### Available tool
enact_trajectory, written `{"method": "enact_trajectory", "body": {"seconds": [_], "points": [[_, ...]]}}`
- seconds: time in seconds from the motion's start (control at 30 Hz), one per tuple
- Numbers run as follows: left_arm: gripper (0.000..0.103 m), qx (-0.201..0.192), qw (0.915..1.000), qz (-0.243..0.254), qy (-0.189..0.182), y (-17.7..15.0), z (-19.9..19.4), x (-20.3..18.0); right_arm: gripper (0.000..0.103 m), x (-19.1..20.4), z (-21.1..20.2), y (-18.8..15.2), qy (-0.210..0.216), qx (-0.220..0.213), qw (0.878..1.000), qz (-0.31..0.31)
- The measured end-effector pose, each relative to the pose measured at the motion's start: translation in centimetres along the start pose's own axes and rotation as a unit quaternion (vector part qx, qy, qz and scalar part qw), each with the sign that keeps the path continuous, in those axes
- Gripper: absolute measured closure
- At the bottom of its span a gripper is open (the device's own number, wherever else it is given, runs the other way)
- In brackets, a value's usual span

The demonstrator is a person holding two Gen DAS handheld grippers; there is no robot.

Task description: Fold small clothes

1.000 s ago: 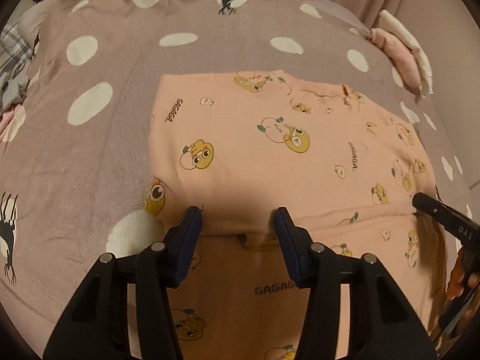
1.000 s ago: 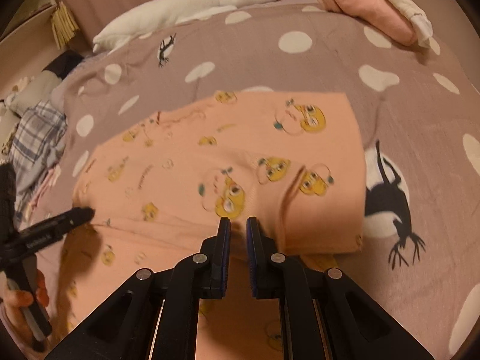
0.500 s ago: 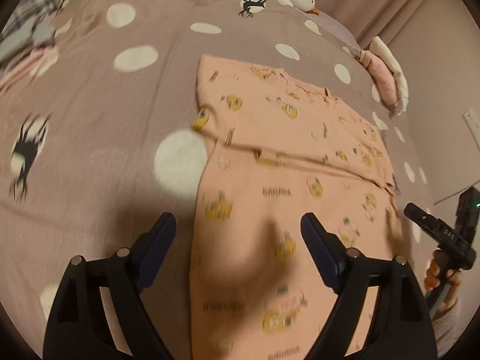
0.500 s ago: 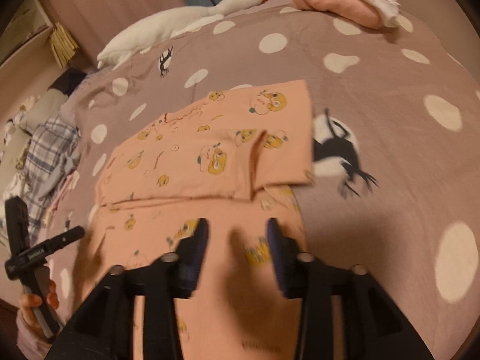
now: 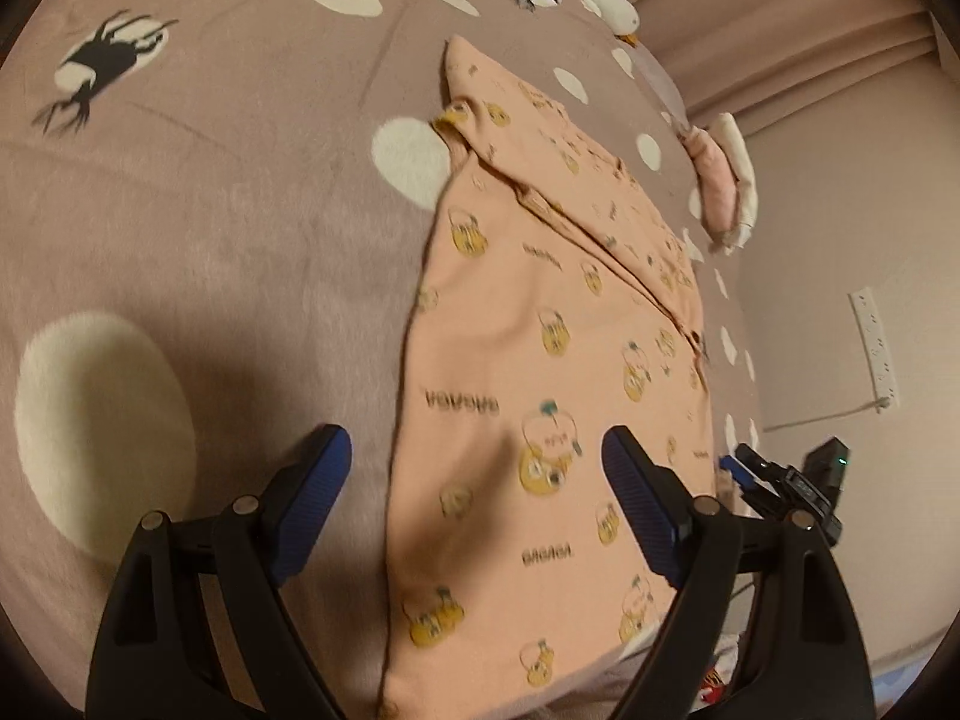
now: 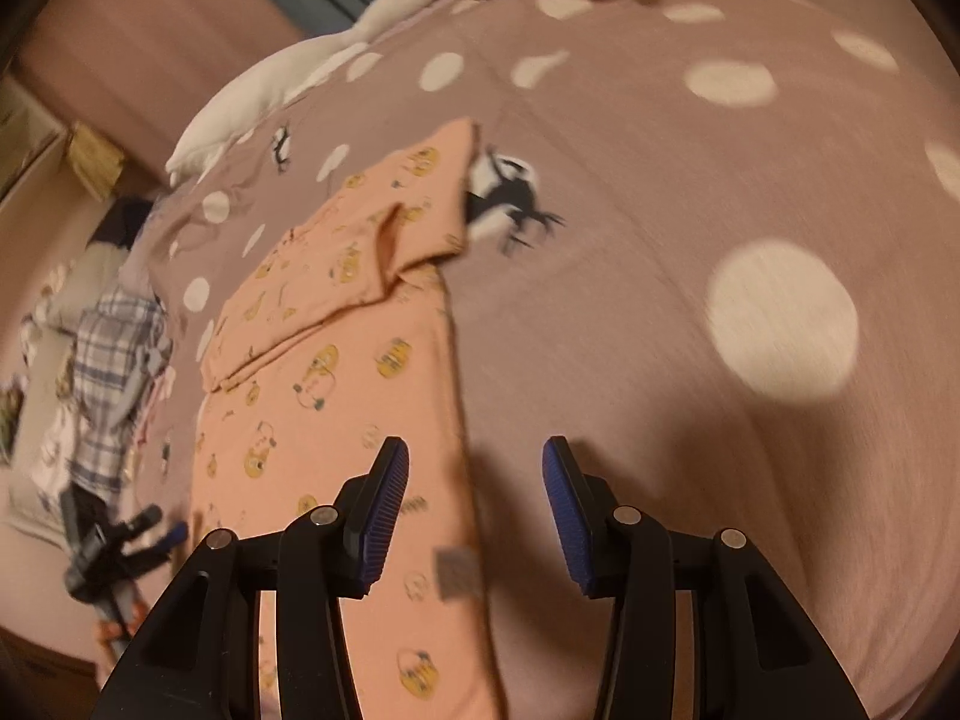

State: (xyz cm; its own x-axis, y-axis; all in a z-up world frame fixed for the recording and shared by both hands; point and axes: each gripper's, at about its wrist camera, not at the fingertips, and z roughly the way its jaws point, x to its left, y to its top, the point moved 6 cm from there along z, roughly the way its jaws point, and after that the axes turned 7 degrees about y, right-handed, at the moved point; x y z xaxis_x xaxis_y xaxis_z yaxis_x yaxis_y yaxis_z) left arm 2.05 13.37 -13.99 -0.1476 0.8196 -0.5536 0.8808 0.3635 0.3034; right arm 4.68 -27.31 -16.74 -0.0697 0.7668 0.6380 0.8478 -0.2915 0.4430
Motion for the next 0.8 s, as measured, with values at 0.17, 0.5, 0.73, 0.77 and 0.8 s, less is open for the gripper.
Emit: {"method": "enact_trajectory", "body": {"seconds": [0.17,0.5,0.73,0.77,0.8], "points": [[0.017,0.010,0.9999,0.004,-0.012,-0.9,-0.1,-0.3,0.056,-0.2,0.5,-1.7,0.046,0.030,0.998,0.014],[0.014,0.021,0.9983,-0.012,-0.053,1.2,1.7,-0.6,0.056,1.8,3.9,-1.2,0.080,0.060,0.995,-0.018],[0.014,0.032,0.9941,-0.038,-0.097,3.1,2.8,-0.9,0.056,2.5,5.8,0.3,0.105,0.067,0.992,-0.016],[0.014,0.033,0.9938,-0.038,-0.100,3.2,2.7,-0.8,0.056,2.5,5.9,0.4,0.110,0.067,0.992,-0.011],[0.014,0.033,0.9936,-0.035,-0.102,3.1,2.6,-0.9,0.056,2.3,5.9,0.5,0.115,0.068,0.991,-0.008]]}}
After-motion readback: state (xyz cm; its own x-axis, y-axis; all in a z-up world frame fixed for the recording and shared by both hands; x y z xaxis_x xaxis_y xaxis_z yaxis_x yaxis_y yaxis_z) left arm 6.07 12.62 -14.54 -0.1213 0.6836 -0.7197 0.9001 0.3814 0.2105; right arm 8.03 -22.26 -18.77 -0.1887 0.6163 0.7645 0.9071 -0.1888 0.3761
